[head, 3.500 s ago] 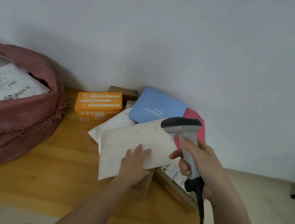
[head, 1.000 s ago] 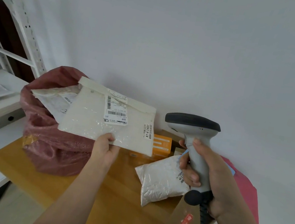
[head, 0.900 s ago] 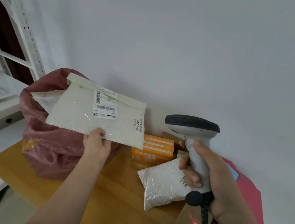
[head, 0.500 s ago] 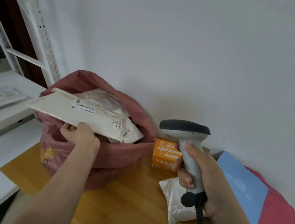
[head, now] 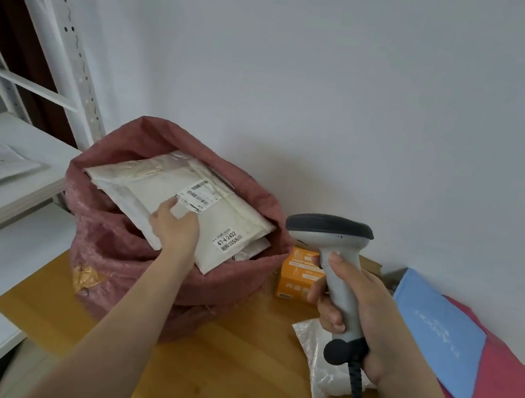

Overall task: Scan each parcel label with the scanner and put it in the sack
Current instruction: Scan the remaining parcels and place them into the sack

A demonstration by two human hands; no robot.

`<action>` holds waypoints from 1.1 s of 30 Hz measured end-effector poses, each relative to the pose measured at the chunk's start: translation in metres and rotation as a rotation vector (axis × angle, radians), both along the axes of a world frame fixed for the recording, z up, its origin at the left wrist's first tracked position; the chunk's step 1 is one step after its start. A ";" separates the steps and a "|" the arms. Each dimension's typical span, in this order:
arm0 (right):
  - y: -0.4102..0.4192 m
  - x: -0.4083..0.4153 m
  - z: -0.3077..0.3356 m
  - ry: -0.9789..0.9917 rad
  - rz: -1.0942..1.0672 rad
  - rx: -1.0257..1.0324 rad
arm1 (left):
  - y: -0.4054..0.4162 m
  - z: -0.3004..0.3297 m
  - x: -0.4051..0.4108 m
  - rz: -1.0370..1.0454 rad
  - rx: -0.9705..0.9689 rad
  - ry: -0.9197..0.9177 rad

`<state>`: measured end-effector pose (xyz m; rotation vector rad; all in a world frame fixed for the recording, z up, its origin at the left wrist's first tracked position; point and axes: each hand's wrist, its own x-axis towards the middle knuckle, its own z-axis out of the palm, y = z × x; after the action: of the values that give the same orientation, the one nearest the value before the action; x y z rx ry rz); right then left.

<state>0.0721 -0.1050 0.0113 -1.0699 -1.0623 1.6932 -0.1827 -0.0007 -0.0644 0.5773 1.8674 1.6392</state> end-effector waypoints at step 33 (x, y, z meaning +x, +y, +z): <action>-0.103 0.261 -0.100 -0.119 -0.537 -0.277 | -0.166 -0.160 0.383 -1.501 -0.626 0.884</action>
<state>0.3326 -0.2081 -0.0888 -1.4927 -0.5423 1.3680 0.2006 -0.1669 -0.2248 1.9030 1.4355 -0.2332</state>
